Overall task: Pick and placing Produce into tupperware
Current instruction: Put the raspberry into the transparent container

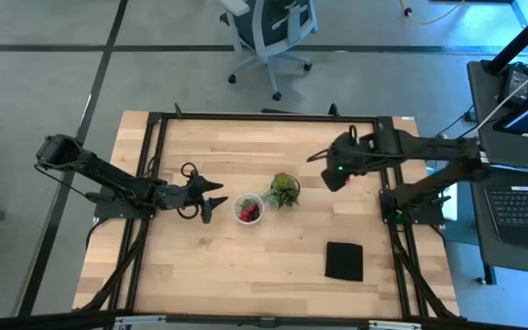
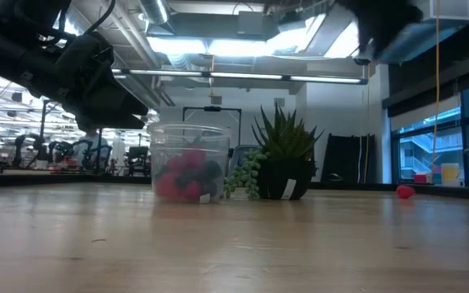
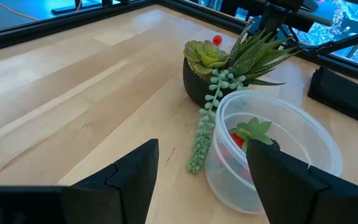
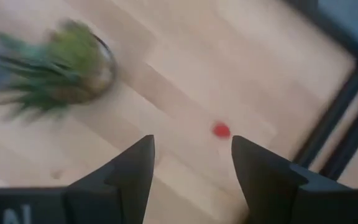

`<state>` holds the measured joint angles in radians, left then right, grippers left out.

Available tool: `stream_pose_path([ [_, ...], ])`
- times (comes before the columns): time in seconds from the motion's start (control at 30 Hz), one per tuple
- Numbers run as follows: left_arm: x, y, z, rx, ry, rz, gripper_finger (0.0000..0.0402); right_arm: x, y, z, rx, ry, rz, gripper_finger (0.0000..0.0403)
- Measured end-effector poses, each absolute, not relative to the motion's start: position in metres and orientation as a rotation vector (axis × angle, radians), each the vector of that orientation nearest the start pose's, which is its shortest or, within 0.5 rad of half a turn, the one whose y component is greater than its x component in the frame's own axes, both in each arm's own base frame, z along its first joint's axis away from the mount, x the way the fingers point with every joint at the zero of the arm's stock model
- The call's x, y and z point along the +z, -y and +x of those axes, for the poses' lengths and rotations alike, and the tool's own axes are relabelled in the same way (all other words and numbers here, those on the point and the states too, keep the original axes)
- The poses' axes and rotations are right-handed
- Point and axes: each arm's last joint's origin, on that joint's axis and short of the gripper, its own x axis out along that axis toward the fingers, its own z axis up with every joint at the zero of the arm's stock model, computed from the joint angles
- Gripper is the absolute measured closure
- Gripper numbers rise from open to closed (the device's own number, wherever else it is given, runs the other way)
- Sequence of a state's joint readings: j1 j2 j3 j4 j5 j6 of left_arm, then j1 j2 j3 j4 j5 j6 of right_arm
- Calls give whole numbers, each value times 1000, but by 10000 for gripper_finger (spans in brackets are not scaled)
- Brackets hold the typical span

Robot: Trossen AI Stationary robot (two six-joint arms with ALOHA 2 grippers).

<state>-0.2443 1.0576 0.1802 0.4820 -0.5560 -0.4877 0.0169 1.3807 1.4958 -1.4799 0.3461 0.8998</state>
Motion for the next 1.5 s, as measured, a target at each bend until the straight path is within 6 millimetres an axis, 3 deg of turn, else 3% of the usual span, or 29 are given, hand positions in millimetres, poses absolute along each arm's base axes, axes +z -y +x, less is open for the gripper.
stream_pose_path([
  [0.27,148,28,177,388,-281,-324,166,285,23,191,-1056,-1106,561,187],
  [0.5,148,28,177,388,-281,-324,166,229,31,188,-1079,-1096,658,183],
  [0.63,148,28,177,388,-281,-324,166,205,37,187,-1072,-1068,699,152],
  [0.93,148,28,177,388,-281,-324,166,181,47,179,-1115,-1050,727,69],
  [1.5,148,28,177,395,-280,-322,166,142,57,168,-1151,-928,853,63],
])
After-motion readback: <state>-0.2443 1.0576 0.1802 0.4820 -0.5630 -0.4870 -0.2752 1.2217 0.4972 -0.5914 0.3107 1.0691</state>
